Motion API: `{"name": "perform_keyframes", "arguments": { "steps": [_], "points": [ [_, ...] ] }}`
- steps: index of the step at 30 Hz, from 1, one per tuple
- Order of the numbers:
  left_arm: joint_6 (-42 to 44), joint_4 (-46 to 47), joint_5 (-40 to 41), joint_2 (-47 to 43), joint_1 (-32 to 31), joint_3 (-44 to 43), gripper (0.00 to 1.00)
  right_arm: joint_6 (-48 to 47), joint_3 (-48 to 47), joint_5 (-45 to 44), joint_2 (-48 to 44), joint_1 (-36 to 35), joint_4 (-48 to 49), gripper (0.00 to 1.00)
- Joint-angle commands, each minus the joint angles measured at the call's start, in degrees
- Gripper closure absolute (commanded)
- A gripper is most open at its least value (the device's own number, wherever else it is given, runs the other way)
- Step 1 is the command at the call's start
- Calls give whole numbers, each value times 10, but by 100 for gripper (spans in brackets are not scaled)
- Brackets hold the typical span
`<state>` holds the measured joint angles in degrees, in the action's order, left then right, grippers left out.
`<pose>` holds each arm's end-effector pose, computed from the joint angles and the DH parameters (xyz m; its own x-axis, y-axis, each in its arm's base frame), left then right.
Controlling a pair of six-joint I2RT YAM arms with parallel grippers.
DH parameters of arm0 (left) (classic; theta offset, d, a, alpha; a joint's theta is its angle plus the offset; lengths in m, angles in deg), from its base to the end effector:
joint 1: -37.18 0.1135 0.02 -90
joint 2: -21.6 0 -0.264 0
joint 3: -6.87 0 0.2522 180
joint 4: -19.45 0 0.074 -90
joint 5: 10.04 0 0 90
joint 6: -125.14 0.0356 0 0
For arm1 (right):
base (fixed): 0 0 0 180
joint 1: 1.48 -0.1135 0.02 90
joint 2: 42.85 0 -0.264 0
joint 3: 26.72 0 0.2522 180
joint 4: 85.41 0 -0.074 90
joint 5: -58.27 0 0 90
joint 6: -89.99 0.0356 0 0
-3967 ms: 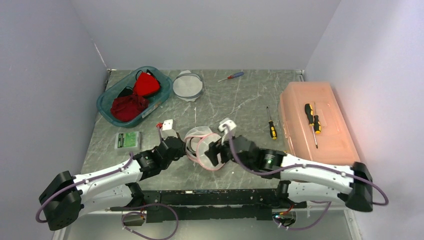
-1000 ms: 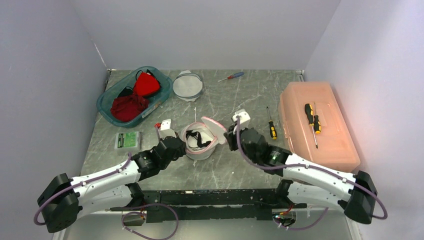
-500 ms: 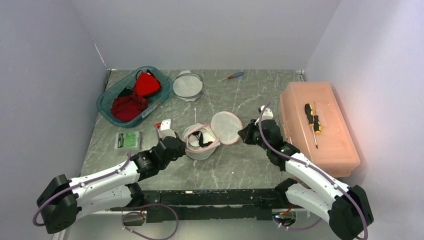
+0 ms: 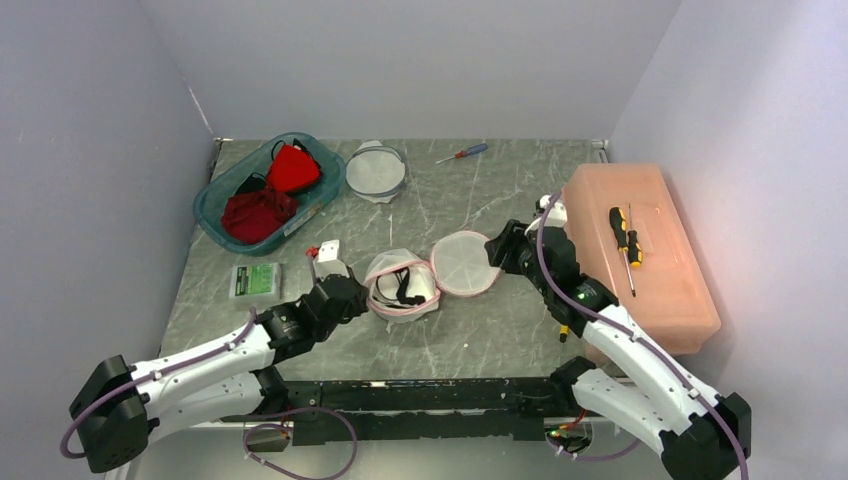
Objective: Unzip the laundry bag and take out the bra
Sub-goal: Open the laundry bag at the center of the board, then pick up the bra from the laundry bag.
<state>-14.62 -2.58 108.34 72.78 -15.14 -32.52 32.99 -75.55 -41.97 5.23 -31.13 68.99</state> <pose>0.1288 -0.1391 0.2090 -0.5671 -0.3645 -0.7386 0.0342 0.8856 -0.4633 0.1724 0.0908 0.2674 -0.4951 0.3349 -0.8017 -0.0918 0.8974 0.4316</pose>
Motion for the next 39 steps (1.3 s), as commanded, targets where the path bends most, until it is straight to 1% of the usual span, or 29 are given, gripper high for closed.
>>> {"name": "perform_keyframes", "arguments": {
  "steps": [1, 3, 5, 6, 8, 9, 10, 11, 13, 14, 19, 22, 24, 26, 29, 31, 34, 37, 39],
  "points": [
    [12, -21, 13, 15, 3, -18, 97, -30, -57, -61, 6, 3, -56, 41],
    [12, -25, 9, 18, 4, -19, 97, -39, -57, -61, -14, 2, -54, 39],
    [11, -24, 9, 14, 2, -17, 97, -45, -53, -13, -44, -3, -35, 39],
    [12, -24, 8, 11, 3, -17, 97, -52, -48, 28, -59, -9, -8, 39],
    [17, -29, 7, 5, 3, -21, 97, -70, -38, 141, -67, -23, 53, 40],
    [18, -37, 8, 2, 3, -26, 97, -73, -45, 187, -53, -36, 75, 41],
    [19, -46, 10, 1, 3, -31, 97, -78, -56, 201, -32, -61, 76, 42],
    [21, -54, 11, -1, 3, -38, 97, -92, -69, 183, -5, -97, 72, 43],
    [32, -67, 9, 1, 3, -52, 97, -136, -92, 114, 49, -182, 68, 44],
    [35, -72, 7, 3, 4, -58, 97, -150, -103, 94, 79, -208, 71, 44],
    [39, -73, -19, 25, 4, -66, 97, -161, -118, 100, 203, -237, 144, 48],
    [41, -57, -45, 36, 4, -65, 97, -186, -144, 91, 264, -256, 134, 51],
    [41, -55, -59, 42, 5, -66, 97, -200, -144, 98, 291, -264, 128, 52],
    [40, -63, -66, 44, 5, -67, 97, -208, -134, 89, 312, -275, 121, 54],
    [33, -84, -60, 38, 4, -65, 97, -218, -97, 46, 316, -302, 127, 58],
    [31, -92, -56, 28, 5, -57, 97, -219, -68, 30, 306, -321, 135, 58],
    [31, -85, -52, 28, 5, -42, 97, -210, -48, 18, 315, -332, 132, 56],
    [25, -82, -50, 59, 6, -40, 97, -200, -35, 9, 329, -337, 135, 54],
    [8, -101, -40, 84, 5, -45, 97, -194, -30, -2, 331, -345, 135, 53]
  ]
}}
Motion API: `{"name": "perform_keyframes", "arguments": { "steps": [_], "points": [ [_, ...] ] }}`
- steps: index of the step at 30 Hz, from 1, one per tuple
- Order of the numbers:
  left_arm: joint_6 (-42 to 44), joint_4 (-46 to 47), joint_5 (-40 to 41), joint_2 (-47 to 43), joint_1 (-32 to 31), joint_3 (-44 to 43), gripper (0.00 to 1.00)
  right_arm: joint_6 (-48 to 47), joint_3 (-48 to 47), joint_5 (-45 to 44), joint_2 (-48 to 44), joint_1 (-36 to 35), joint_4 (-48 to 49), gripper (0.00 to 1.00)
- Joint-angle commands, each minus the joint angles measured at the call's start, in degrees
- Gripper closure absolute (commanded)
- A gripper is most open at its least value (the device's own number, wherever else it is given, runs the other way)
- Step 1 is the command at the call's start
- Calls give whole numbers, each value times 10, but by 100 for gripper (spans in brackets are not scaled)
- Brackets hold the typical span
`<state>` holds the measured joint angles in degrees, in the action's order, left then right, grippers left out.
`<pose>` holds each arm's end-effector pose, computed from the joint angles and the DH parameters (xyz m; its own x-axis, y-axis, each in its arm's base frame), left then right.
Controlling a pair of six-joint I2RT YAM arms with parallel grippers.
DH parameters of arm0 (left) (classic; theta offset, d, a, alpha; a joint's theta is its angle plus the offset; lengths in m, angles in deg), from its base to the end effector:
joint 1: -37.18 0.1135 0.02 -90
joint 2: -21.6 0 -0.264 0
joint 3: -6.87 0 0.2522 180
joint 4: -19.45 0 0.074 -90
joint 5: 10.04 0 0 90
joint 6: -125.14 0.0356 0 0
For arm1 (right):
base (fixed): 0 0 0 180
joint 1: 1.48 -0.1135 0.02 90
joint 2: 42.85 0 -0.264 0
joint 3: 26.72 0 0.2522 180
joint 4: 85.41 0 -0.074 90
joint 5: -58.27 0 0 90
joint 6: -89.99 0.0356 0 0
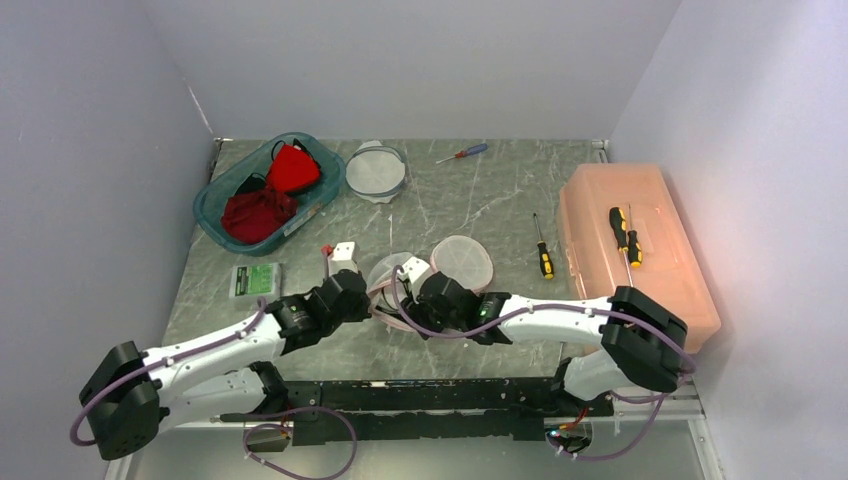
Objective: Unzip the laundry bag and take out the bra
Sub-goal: Pick up the bra from the laundry bag.
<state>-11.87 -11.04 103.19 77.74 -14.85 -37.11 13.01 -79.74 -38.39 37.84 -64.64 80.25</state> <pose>0.1329 -0.1474 0.2073 -0.6836 -0.2166 -0.6970 0.0674 0.9321 -0.3558 0.1310 0.2497 0.1837 -0.4853 -0.4635 -0.7414 -0.7575 0.6464 0.0918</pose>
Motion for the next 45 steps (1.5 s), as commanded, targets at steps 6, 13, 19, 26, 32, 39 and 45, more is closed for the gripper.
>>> {"name": "perform_keyframes", "arguments": {
  "steps": [6, 13, 19, 26, 32, 39, 45],
  "points": [
    [-23, 20, 16, 42, 6, 29, 97, 17, 26, -71, -16, -30, 29, 44],
    [-7, 40, 6, 59, 16, 24, 97, -13, 21, -126, -110, -55, 67, 41],
    [-8, 78, 2, 47, 18, 43, 97, -59, -25, -127, -92, -57, 95, 39],
    [-25, 110, -6, 41, 24, 71, 97, -77, -46, -121, 14, -57, 152, 37],
    [-25, 103, -7, 18, 27, 80, 97, -96, -62, -130, 58, -60, 172, 32],
    [-21, 97, -13, 3, 32, 79, 97, -120, -91, -168, 116, -67, 168, 29],
    [-21, 100, -18, -2, 33, 80, 97, -111, -102, -260, 151, -70, 167, 33]
  ]
}}
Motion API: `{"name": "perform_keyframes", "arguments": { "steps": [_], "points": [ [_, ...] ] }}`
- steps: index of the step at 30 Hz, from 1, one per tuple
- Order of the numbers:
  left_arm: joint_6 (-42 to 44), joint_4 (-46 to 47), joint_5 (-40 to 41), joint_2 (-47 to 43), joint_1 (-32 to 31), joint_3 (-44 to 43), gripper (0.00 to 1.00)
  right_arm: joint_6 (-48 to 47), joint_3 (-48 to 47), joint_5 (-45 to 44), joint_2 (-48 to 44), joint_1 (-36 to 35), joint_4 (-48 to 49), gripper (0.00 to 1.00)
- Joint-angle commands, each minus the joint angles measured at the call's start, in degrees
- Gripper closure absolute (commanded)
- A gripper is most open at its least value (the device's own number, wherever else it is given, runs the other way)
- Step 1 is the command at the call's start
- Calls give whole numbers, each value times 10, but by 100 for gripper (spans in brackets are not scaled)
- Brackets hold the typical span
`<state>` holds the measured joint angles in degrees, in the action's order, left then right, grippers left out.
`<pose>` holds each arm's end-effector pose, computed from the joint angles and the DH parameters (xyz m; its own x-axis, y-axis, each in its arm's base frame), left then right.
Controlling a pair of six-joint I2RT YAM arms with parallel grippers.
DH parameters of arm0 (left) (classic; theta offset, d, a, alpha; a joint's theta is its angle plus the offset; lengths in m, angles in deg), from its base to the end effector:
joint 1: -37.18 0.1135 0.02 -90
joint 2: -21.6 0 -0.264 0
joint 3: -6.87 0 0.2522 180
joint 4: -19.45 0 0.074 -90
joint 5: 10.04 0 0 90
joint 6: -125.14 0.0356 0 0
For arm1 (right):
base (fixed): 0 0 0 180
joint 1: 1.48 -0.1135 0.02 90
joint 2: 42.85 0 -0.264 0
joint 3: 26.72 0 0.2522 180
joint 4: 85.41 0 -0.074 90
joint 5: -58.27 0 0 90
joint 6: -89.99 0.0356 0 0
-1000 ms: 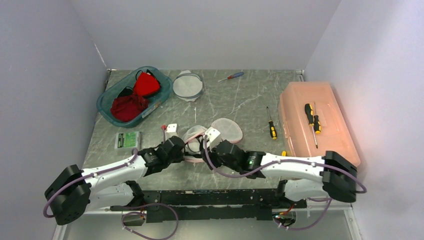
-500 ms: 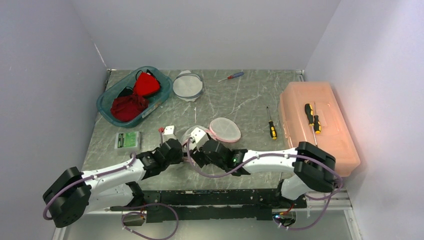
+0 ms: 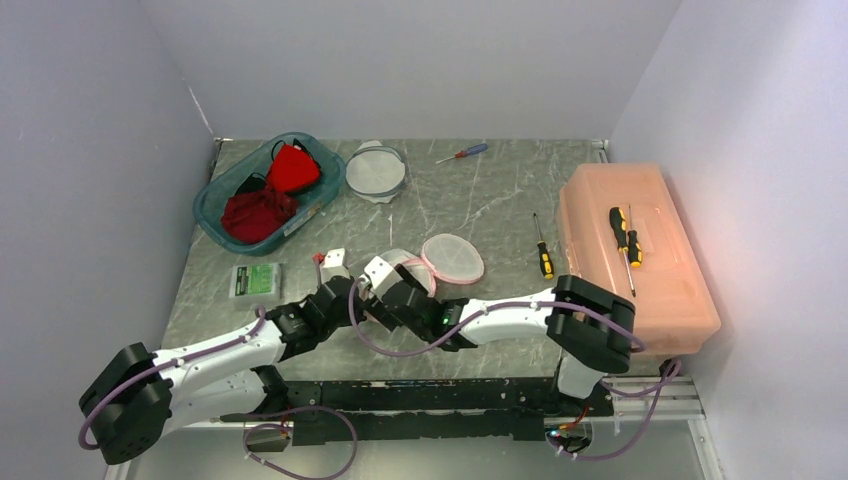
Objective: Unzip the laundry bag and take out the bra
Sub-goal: Pick up the bra from the laundry bag.
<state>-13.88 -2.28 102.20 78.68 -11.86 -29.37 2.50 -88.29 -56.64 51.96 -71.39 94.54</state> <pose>0.1354 -0.1354 0.1730 -0.6806 -0.2820 -0.6763 0.0038 0.9216 -0.3881 0.1315 0.3160 0.1800 -0.2204 -0.4869 -0.8452 -0.7219 0.6642 -0.1944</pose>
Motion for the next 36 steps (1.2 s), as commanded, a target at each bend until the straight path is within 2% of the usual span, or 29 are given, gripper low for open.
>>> {"name": "perform_keyframes", "arguments": {
  "steps": [1, 6, 14, 20, 23, 32, 36],
  "points": [
    [-1, 12, -8, -11, 3, 3, 97, -4, -17, -85, 13, -2, 24, 33],
    [1, 15, -9, -11, 4, 2, 97, 6, -11, -101, 20, -2, 31, 40],
    [-1, 29, -14, -6, 6, 5, 97, 20, 7, -108, 4, -1, 40, 80],
    [1, 31, -14, -3, 8, -1, 97, 30, 21, -82, -46, -1, 31, 99],
    [4, 30, -12, -6, 9, -6, 97, 38, 28, -48, -79, -1, 15, 100],
    [22, 29, -6, -1, 16, -38, 97, 76, 68, 129, -180, 30, -29, 100],
    [30, 33, -9, 7, 23, -53, 97, 59, 99, 179, -220, 39, -34, 100]
  ]
}}
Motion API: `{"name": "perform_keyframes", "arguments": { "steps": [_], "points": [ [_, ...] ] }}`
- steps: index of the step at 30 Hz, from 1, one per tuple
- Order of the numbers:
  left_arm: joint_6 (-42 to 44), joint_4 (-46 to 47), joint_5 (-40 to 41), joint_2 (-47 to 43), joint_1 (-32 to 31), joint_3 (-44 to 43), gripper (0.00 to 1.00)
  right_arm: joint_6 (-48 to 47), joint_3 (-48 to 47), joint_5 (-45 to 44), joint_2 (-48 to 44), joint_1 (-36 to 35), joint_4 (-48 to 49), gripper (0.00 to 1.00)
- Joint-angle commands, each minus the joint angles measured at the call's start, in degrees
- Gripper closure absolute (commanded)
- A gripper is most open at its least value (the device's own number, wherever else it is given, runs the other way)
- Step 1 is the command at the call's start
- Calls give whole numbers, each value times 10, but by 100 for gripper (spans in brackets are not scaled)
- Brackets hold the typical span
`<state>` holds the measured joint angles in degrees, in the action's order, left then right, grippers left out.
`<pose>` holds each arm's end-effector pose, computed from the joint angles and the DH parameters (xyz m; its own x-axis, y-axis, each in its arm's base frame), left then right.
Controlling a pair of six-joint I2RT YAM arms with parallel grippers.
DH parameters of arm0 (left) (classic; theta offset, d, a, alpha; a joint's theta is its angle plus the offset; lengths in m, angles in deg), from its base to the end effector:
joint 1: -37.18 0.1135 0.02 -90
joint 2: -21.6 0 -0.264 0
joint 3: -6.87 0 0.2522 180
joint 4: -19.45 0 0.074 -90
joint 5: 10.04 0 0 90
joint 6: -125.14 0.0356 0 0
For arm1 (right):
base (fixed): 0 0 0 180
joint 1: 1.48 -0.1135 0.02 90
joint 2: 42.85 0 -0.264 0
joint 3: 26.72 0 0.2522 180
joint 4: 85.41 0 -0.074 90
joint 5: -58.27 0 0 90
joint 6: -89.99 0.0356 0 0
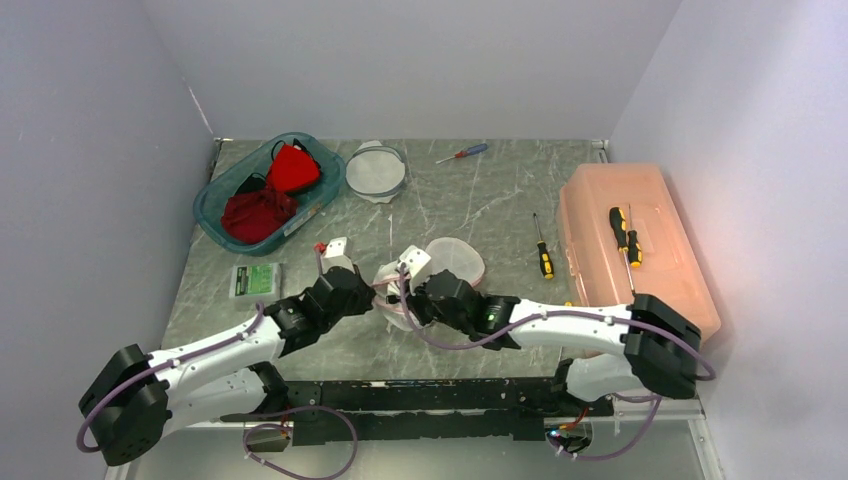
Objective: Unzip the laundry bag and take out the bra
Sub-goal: Pick up the bra from the laundry bag.
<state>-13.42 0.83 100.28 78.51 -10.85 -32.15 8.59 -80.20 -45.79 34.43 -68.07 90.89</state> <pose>0.1444 -0.1421 0.1933 -0.6461 -0.3329 -0.6868 0.0396 0.8840 -0.4658 0.1227 0.2617 0.2191 -0.3017 -0.3318 -0.8938 -0.7681 0.6400 0.0217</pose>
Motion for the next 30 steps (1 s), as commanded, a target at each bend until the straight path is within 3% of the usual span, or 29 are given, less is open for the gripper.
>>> {"name": "perform_keyframes", "arguments": {
  "steps": [1, 14, 17, 19, 21, 30],
  "points": [
    [27, 4, 8, 10, 16, -29, 97, -7, 24, 77, -50, 6, -2, 100],
    [19, 37, -20, 60, 41, -12, 97, 51, 116, 91, -155, 57, 34, 99],
    [14, 52, -35, 64, 42, -6, 97, 55, 113, 109, -152, 61, 16, 57],
    [16, 64, -45, 67, 42, -9, 97, 61, 113, 109, -157, 60, 12, 42],
    [18, 67, -55, 72, 42, -14, 97, 68, 109, 104, -167, 61, 4, 35],
    [14, 103, -80, 92, 42, -8, 97, 54, 32, 32, -166, 43, -34, 31]
  ]
}}
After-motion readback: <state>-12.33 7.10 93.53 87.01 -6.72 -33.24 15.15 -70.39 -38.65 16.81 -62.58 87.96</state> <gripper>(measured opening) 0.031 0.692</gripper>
